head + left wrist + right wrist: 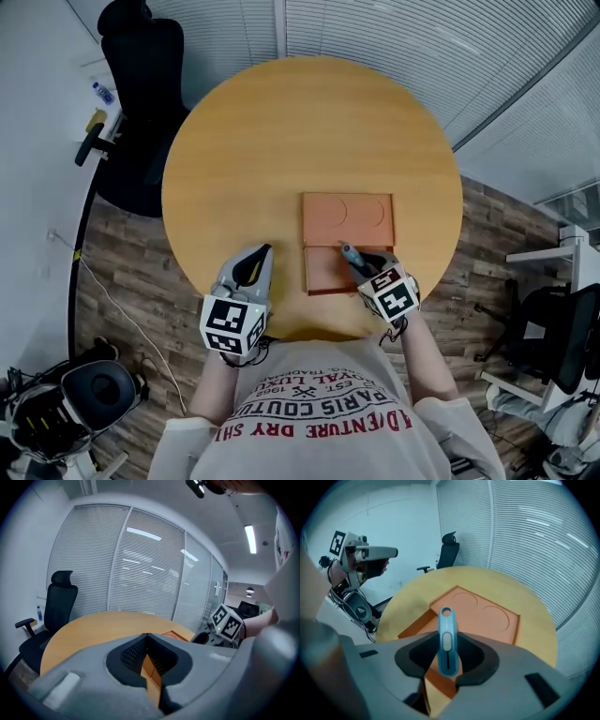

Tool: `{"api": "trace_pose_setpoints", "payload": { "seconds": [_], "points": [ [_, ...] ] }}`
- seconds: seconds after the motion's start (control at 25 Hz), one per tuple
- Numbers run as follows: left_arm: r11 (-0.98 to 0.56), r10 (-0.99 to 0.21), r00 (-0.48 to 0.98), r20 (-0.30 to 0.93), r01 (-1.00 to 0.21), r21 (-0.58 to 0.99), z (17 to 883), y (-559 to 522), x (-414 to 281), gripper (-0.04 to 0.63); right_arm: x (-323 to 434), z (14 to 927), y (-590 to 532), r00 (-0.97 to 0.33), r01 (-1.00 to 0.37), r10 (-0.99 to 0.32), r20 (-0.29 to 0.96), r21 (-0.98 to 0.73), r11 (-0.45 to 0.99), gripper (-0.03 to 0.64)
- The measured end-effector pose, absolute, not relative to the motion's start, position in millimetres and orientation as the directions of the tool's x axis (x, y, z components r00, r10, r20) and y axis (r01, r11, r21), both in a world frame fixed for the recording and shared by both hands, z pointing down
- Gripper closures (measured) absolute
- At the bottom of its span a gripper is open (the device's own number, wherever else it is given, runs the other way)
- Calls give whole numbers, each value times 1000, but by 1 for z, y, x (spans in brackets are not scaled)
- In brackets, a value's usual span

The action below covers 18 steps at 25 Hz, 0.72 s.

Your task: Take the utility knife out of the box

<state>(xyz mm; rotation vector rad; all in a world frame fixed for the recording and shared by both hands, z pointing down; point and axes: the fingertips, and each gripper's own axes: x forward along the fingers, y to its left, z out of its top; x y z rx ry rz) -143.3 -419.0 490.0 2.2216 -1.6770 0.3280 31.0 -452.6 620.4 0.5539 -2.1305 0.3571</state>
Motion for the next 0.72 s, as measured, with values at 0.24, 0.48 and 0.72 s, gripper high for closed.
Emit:
{"api": "trace_pose_setpoints", "payload": {
  "seconds": [0.24, 0.48, 0.72],
  "points": [
    [-292, -892, 304, 335, -952, 87, 467, -420, -136, 600, 28, 563, -459, -597, -563, -359, 717, -56, 824, 482],
    [-308, -907, 336, 253, -941, 144, 439, -424, -135, 600, 39, 509, -466, -659, -652, -485, 575, -116, 749, 482],
    [-337, -912, 343, 225, -939, 64, 417, -431, -131, 600, 54, 436, -469, -700, -697, -635, 328, -122, 706, 483]
  ]
}}
